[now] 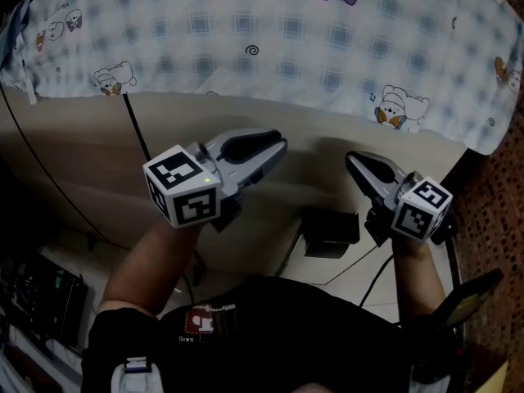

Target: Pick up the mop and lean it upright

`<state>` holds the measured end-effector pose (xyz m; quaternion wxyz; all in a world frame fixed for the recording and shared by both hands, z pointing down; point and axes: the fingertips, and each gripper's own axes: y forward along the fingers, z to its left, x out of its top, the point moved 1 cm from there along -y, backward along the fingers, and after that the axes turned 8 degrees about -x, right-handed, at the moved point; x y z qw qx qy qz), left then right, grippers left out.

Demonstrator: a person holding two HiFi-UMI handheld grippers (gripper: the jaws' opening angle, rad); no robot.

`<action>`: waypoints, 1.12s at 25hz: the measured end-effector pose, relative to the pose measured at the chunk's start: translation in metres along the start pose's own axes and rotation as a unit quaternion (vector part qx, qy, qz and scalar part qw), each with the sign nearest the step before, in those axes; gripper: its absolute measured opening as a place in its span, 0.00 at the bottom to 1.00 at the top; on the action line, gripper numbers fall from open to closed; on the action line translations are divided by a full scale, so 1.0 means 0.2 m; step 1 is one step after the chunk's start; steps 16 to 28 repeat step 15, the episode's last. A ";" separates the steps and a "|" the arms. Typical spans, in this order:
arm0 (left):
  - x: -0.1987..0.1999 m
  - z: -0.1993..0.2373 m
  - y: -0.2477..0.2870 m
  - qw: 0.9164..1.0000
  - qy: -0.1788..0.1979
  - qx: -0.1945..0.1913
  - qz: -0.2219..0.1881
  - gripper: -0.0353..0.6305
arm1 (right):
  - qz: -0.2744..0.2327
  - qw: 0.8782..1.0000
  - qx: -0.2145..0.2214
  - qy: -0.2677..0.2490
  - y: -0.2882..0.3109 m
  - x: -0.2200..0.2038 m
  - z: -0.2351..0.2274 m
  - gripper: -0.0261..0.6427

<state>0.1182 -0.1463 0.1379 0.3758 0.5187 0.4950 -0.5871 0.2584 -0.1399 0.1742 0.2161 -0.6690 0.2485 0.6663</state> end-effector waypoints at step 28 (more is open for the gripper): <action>0.00 -0.03 -0.03 1.000 -0.002 -0.001 0.000 0.15 | 0.010 1.000 0.008 -0.011 0.00 0.00 0.06 0.06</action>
